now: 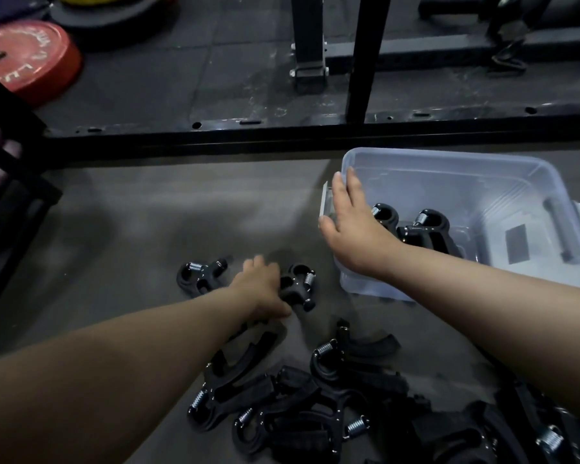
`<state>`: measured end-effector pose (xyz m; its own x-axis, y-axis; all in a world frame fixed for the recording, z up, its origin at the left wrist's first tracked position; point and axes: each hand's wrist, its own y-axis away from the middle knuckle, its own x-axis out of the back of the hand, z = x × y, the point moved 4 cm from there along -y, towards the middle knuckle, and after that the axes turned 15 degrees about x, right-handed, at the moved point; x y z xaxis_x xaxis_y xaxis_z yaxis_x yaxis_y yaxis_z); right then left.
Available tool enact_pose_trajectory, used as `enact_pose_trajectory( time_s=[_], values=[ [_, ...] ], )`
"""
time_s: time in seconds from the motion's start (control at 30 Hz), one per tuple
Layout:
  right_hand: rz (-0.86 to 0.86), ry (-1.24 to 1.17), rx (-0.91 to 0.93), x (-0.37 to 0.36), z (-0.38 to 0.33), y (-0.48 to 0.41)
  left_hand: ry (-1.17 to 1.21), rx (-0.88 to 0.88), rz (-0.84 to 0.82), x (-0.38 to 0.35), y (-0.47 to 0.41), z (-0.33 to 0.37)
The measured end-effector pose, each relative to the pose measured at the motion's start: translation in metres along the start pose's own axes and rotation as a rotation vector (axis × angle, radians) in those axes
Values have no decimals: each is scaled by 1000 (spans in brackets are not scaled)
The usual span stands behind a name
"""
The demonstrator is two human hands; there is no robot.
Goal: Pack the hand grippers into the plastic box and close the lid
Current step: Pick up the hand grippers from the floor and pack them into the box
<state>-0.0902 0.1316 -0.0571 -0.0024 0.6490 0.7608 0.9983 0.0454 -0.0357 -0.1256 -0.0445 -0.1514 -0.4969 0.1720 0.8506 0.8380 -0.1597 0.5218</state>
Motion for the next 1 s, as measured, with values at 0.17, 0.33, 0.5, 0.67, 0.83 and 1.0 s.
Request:
enact_pose_trajectory(
  time_s=[0.17,0.33,0.5,0.67,0.83,1.0],
  values=[
    [3,-23,6,1,0,1,914,291,-381,35,-1,-9],
    [9,-27,5,2,3,1,1675,131,-525,74,7,-2],
    [86,-80,-9,12,-3,2,1753,-39,-414,124,14,17],
    [360,-433,7,45,-15,6,1776,-169,-448,154,30,46],
    [242,-778,-120,85,-6,14,1653,-276,-416,167,42,82],
    [87,-446,-125,110,19,31,1355,-361,-302,170,52,119]
  ],
)
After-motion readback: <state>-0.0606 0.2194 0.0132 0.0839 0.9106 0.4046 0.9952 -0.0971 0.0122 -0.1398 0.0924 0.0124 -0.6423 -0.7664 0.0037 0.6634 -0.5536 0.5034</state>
